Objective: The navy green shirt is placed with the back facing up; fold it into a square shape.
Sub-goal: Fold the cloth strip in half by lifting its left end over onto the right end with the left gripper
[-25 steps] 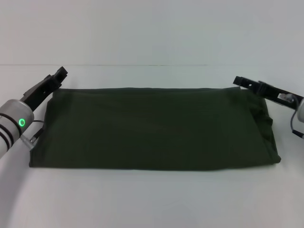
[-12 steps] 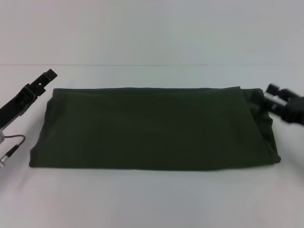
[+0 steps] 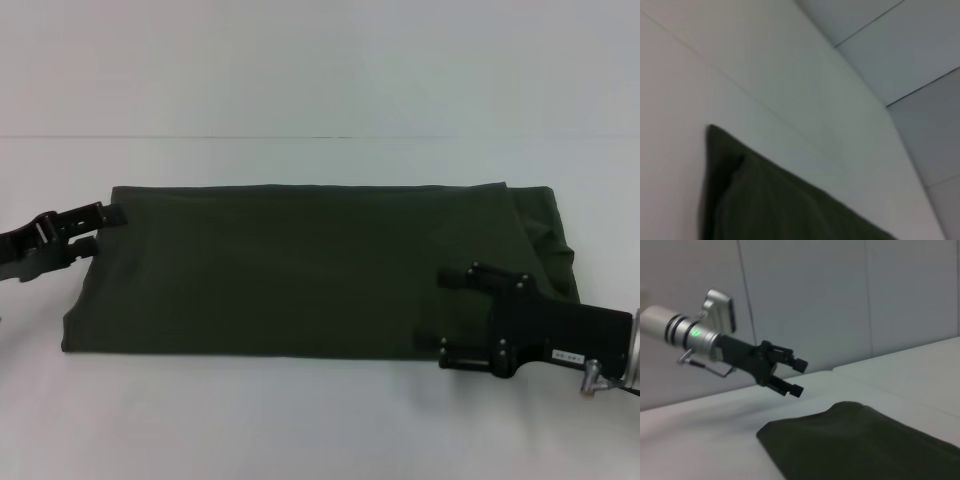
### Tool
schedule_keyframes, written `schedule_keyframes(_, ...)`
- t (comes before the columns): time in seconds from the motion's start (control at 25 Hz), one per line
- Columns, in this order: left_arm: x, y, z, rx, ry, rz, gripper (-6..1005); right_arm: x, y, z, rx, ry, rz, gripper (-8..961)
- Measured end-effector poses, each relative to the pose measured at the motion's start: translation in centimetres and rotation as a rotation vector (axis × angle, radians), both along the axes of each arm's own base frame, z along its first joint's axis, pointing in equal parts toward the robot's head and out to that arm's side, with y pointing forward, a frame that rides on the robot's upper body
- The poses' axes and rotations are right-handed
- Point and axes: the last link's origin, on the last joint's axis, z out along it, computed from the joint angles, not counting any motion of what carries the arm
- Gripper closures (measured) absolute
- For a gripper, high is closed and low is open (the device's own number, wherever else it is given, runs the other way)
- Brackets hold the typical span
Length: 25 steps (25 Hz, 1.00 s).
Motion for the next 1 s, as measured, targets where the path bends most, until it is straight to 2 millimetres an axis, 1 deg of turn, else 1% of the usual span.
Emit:
schedule_keyframes(0.12, -0.1, 0.8, 0.9, -0.052, 0.067, 0.02, 165, -0.2, -0.1, -0.5, -0.009, -0.027, 0.037, 52)
schedule_keyframes(0.24, 0.6, 1.4, 1.0, -0.073, 0.08, 0.007, 165, -0.2, 0.0, -0.6, -0.004, -0.032, 0.04, 52)
schedule_keyframes(0.36, 0.8, 1.9, 0.0, -0.085, 0.103, 0.008, 165, -0.2, 0.0, -0.8, -0.006, -0.032, 0.034, 52)
schedule_keyframes(0.48, 0.4, 2.1, -1.0, -0.079, 0.14, 0.036, 165, -0.2, 0.0, -1.0, -0.008, -0.033, 0.026, 52)
schedule_keyframes(0.68, -0.5, 2.3, -2.0, -0.063, 0.191, 0.077, 165, -0.1, 0.1, -1.1, -0.005, -0.037, 0.02, 52)
schedule_keyframes(1.0, -1.4, 2.5, -2.3, -0.026, 0.244, 0.106, 164, -0.1, 0.2, -1.1, -0.001, -0.04, 0.018, 52)
